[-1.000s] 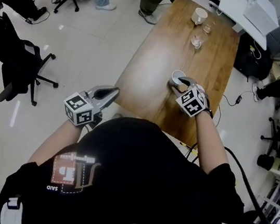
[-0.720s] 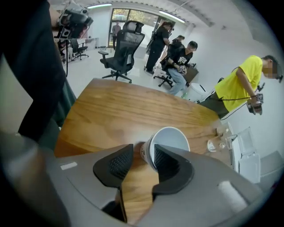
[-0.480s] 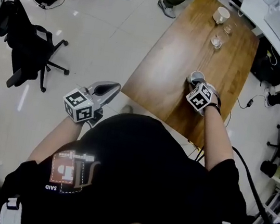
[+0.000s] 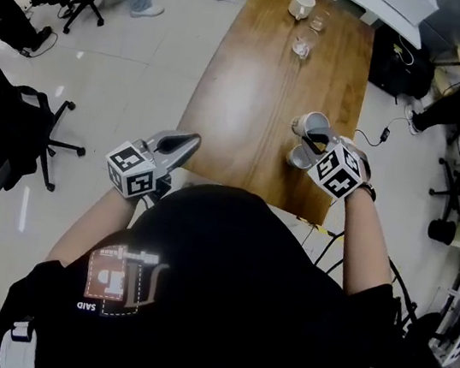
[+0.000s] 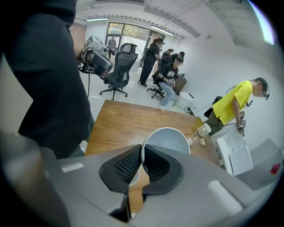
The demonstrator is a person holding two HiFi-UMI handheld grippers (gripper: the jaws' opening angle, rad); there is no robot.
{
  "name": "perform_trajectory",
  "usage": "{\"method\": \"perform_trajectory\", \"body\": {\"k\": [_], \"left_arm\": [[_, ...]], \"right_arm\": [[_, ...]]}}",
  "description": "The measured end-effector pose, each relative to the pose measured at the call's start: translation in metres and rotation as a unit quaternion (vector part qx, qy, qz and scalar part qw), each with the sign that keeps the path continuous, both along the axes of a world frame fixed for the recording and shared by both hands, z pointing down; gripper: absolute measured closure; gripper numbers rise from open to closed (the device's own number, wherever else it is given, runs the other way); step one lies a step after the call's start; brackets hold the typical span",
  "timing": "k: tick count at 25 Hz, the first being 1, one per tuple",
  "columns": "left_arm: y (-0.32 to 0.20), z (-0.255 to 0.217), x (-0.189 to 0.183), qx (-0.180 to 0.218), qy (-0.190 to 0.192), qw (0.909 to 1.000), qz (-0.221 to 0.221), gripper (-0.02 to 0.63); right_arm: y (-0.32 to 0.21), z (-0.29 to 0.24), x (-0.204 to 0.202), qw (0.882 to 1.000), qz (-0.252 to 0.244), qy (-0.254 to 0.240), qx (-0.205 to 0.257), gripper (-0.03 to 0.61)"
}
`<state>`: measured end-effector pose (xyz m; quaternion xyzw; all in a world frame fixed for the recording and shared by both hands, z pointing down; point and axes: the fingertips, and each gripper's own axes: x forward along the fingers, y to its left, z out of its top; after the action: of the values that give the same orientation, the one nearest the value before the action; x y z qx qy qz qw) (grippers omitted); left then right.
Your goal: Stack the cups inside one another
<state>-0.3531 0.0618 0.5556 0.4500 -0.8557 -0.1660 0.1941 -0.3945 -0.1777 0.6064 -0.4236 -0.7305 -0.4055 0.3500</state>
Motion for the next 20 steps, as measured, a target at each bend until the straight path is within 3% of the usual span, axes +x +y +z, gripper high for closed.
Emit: {"method": "perform_trajectory", "body": {"k": [5, 9, 11, 13, 15, 17, 20], "left_arm": [[-0.045, -0.006, -0.004, 0.008, -0.006, 0.9989, 0.046, 0.612], [-0.063, -0.003, -0.001, 0.002, -0.003, 0.9979, 0.065, 0.612], [-0.066, 0.001, 0.001, -0.005, 0.003, 0.9977, 0.068, 0.612], [-0.067, 0.004, 0.002, -0.01, 0.007, 0.9975, 0.07, 0.612], [-0.067, 0.006, 0.001, -0.011, 0.007, 0.9976, 0.069, 0.612], [-0.066, 0.007, -0.002, -0.009, 0.006, 0.9979, 0.064, 0.612], [-0.064, 0.003, -0.009, -0.002, 0.002, 0.9985, 0.056, 0.612]], "right_arm": [[-0.037, 0.011, 0.049, 0.999, 0.001, 0.031, 0.033, 0.545], [-0.047, 0.049, 0.057, 0.998, 0.02, 0.046, 0.037, 0.538], [-0.047, 0.066, 0.054, 0.998, 0.027, 0.053, 0.034, 0.489], [-0.044, 0.062, 0.051, 0.998, 0.04, 0.05, 0.009, 0.448], [-0.044, 0.028, 0.043, 0.995, 0.081, 0.014, -0.06, 0.446], [-0.053, -0.019, 0.036, 0.973, 0.149, -0.026, -0.172, 0.463], [-0.073, -0.048, 0.051, 0.91, 0.238, -0.027, -0.339, 0.514]]}}
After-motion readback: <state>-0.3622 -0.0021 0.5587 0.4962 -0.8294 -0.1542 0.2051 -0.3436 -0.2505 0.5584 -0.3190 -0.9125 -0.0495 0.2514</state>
